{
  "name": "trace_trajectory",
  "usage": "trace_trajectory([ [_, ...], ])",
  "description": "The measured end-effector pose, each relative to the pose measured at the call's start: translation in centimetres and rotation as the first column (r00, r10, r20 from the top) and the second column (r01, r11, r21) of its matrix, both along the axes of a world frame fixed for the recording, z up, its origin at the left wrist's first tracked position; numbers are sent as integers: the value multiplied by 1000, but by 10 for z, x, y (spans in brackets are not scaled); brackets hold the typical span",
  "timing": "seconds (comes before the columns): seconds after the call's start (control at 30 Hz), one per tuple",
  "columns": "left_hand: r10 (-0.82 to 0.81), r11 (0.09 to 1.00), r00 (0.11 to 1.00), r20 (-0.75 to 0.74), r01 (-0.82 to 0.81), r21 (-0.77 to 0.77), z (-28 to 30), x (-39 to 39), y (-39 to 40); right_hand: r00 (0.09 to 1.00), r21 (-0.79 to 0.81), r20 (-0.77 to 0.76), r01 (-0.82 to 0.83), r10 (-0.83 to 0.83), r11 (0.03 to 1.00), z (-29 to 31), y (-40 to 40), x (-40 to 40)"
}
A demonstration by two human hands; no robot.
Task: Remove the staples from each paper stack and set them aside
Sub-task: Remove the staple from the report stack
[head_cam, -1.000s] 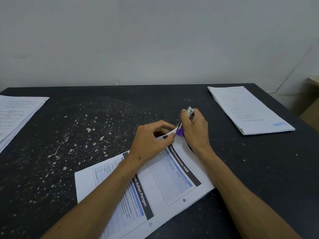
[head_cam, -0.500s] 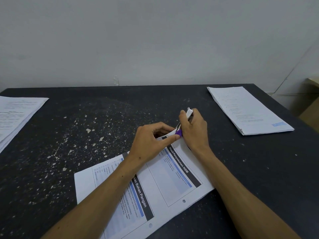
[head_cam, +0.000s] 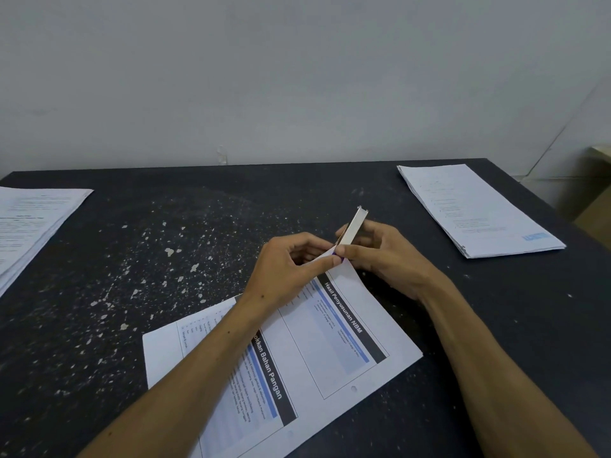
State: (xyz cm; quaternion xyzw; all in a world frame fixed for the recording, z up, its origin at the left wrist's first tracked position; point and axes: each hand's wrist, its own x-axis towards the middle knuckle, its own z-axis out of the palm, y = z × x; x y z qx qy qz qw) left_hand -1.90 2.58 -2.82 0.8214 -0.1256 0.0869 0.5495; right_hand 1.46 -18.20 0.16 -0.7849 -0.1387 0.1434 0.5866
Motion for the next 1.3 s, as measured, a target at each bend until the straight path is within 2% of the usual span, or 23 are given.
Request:
trace_trajectory([
  [0.3,1,1000,1000,-20,-1,20,-1,2,-1,999,23,45,-23,22,999,-1,0,0],
  [0.5,-9,1000,998,-65,10,18,1,1,1,1000,43,-8,-22,22,999,-2,-3,1],
  [0.6,2,999,996,-89,2,54,1,-1,0,997,128,-78,24,-14,991,-4,-3,3],
  [0.8,28,1000,997,-71,-28,6,1,-3,1,993,163,-81,99,-87,982,-4,0,4],
  [0.9,26,1000,997,-71,-26,1,2,-3,1,981,253,-118,178,-153,951,-4,-1,5],
  [1.07,-15,1000,998,-67,16,19,3,-4,0,960,287,-151,269,-234,919,-1,-1,5],
  [1.23,-47,998,996,-71,49,28,3,-4,-1,972,299,-184,199,-148,933,4,0,2],
  [1.3,-52,998,996,-66,54,18,3,-3,-1,982,242,-142,156,-124,958,4,-1,1],
])
